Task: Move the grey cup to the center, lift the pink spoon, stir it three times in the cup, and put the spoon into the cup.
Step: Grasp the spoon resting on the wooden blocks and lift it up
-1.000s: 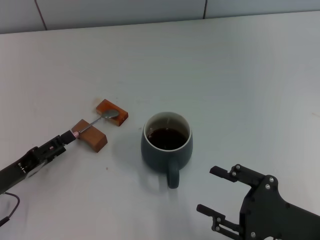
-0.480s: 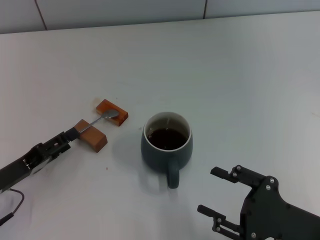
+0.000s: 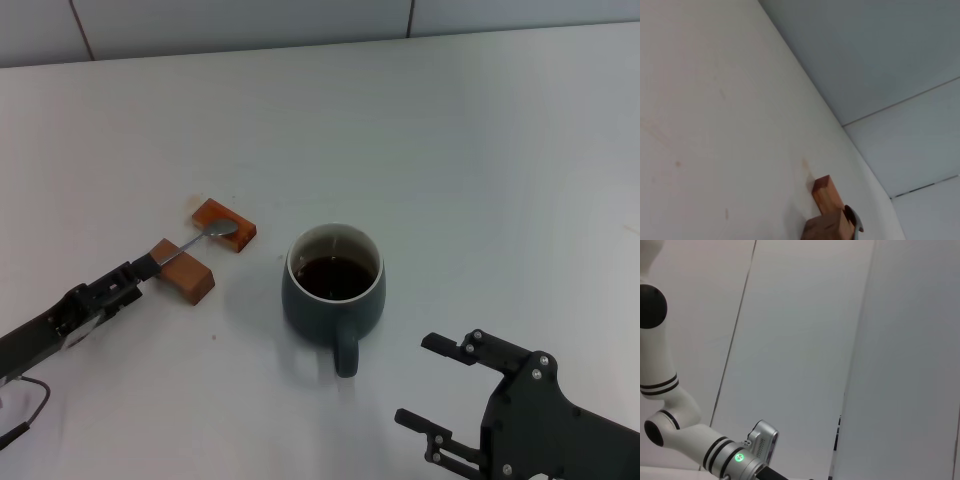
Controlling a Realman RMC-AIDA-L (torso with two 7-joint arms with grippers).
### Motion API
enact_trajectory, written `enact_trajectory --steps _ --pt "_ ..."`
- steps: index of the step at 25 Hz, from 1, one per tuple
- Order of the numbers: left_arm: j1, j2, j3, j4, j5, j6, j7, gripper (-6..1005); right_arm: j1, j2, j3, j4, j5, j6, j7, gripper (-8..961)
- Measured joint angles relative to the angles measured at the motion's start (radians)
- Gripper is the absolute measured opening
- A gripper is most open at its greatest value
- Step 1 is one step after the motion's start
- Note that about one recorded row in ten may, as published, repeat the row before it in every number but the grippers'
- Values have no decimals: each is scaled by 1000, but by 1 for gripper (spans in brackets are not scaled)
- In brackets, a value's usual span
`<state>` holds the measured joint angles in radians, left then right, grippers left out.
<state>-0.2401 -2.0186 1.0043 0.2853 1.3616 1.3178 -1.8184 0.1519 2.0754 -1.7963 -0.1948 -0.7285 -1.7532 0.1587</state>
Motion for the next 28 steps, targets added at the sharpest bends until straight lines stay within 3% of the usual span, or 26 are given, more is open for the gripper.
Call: enact_trajectory --steps 10,12,28 --pt "-1 0 -3 0 1 -8 -14 701 1 0 0 0 0 0 0 632" --pt "-1 0 -3 0 1 -16 -21 596 1 0 0 0 0 0 0 632" --pt "-1 0 -3 0 1 -37 -37 492 2 0 -2 0 0 0 -2 632"
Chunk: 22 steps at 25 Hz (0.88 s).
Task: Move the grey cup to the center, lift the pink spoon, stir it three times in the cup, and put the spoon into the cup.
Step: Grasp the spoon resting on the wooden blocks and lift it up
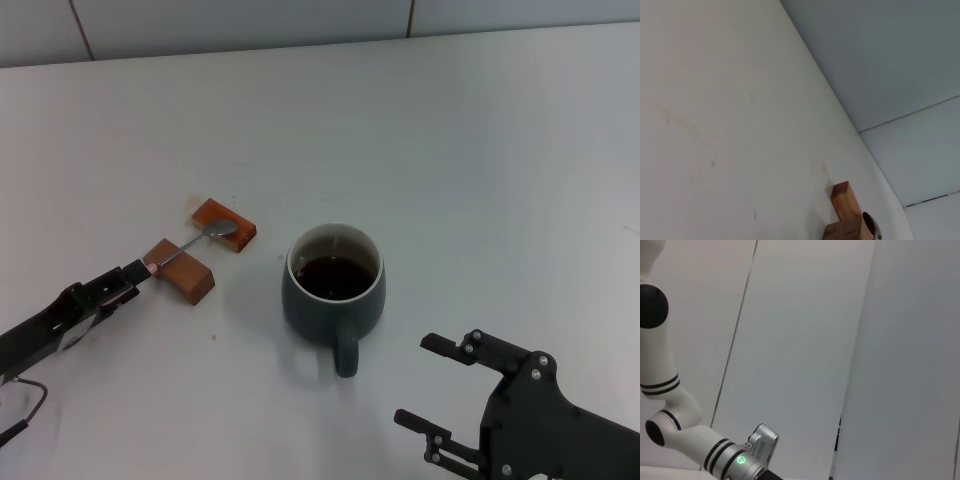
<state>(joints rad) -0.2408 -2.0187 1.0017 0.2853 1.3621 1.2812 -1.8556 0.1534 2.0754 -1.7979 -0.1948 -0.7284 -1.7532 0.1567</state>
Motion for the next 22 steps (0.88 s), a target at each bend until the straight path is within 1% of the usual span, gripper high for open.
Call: enact_trajectory --steps 6,12,17,18,19,21,22 --pt "-3 0 10 0 0 2 -6 482 0 0 1 0 0 0 -1 631" --pt "-10 -3 12 -1 12 5 1 392 -1 0 2 0 0 0 -2 630" --pt "5 -15 -24 -2 5 18 35 261 -2 1 3 0 0 0 -3 629" --pt "9 -16 -32 -2 5 27 37 235 -3 1 3 0 0 0 -3 629" --pt "15 -16 -41 2 4 56 40 179 -3 1 3 0 1 0 -3 629" --pt "16 -16 -44 5 4 75 45 171 -3 2 3 1 1 0 -3 629" --pt "15 -14 -50 26 7 141 60 167 -3 2 3 1 1 0 -3 629"
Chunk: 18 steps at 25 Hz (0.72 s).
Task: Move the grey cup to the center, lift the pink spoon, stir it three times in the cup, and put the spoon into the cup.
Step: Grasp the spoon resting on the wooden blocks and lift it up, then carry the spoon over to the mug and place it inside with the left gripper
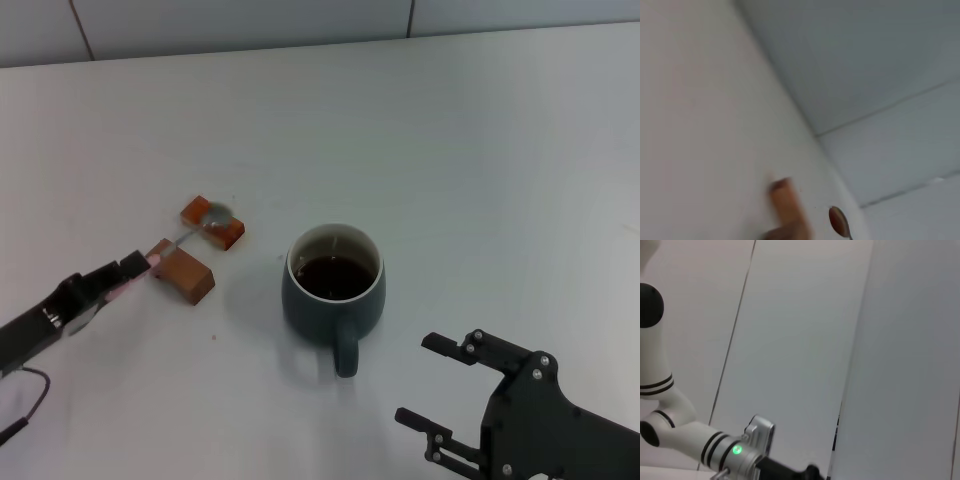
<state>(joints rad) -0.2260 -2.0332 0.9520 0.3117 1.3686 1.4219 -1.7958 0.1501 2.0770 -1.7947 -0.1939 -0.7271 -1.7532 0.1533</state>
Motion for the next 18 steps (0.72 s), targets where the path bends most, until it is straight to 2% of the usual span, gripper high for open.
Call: enact_trajectory --steps 3,5,8,9,10,12,13,14,16,18 --pt "-4 6 7 60 13 72 2 155 0 0 0 -1 0 0 0 629" --pt "-4 10 9 180 45 126 -31 146 2 0 0 -3 0 -2 0 629" --pt "-4 10 9 180 45 126 -31 134 5 -1 0 -3 1 -7 2 629" --pt "9 10 9 360 94 153 -88 130 5 -1 0 -3 2 -7 3 629" --pt "12 10 12 480 129 169 -113 126 5 -1 0 -3 3 -7 3 629" --pt "12 10 12 480 129 169 -113 127 6 -2 1 -3 6 -8 5 629" --pt "12 9 16 628 188 189 -135 127 7 -3 2 -4 6 -9 6 629" --pt "-15 4 14 880 347 198 -187 127 7 -3 2 -4 7 -9 7 629" --pt "-67 2 10 1052 486 228 -220 127 8 -3 3 -6 7 -10 8 629" --pt "-101 1 10 1120 555 263 -229 126 8 -3 3 -6 7 -10 8 629"
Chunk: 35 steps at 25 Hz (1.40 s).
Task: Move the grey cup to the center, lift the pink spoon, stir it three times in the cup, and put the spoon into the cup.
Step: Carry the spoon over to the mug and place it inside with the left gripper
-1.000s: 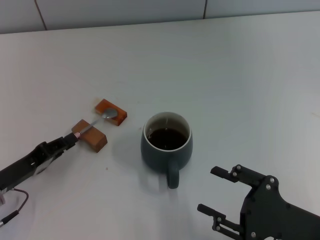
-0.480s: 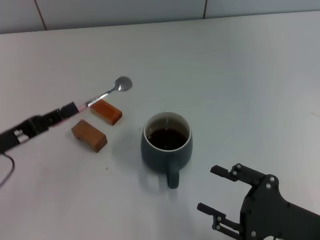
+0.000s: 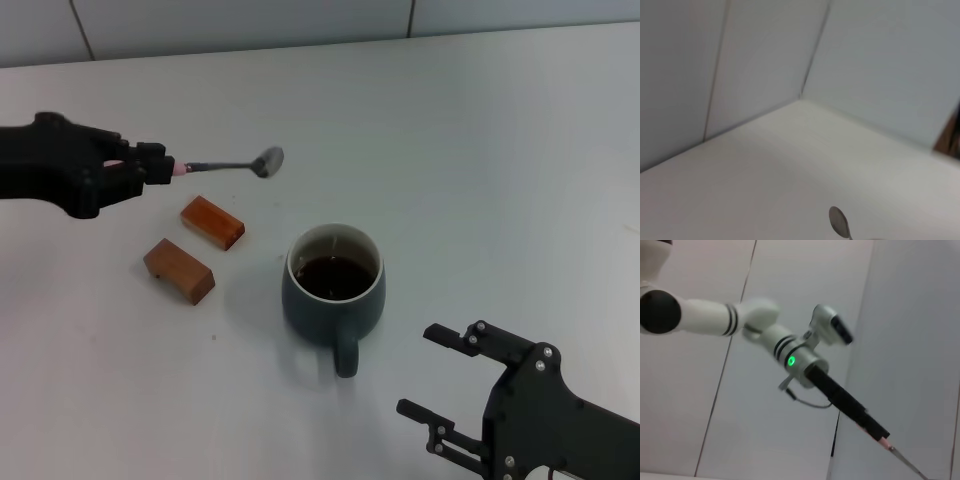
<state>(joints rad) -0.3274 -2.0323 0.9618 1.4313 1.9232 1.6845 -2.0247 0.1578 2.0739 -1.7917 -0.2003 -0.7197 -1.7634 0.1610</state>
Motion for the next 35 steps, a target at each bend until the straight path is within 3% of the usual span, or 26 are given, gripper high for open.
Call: enact_trajectory --steps 4,8,13,14,16,20,23,26,33,34,35 --pt "-102 -16 3 187 175 112 -14 126 -1 0 0 -1 0 -2 0 629" --pt "-168 -31 35 311 253 205 -31 127 -3 0 0 -1 0 -4 1 629" --pt "-203 -33 162 387 264 224 -89 127 -2 0 1 2 0 -4 1 629" --pt "-213 -35 222 413 287 223 -102 127 -1 0 1 2 0 -4 1 629" --pt "-213 -35 222 413 287 223 -102 127 -1 0 2 3 0 -4 1 629" --pt "-247 -40 317 425 327 217 -127 126 -3 0 2 4 0 -4 2 629" --pt "-247 -40 317 425 327 217 -127 126 -6 0 2 5 -1 -4 1 629" --pt "-266 -42 392 413 388 200 -126 126 -7 1 2 6 -3 -4 1 629" --pt "-274 -42 411 399 404 192 -125 127 -7 1 2 4 -5 -4 -5 629" --pt "-280 -43 479 358 460 144 -121 127 -5 2 1 3 -6 -4 -5 629" --pt "-280 -43 479 358 460 144 -121 127 -5 2 1 3 -6 -4 -5 629"
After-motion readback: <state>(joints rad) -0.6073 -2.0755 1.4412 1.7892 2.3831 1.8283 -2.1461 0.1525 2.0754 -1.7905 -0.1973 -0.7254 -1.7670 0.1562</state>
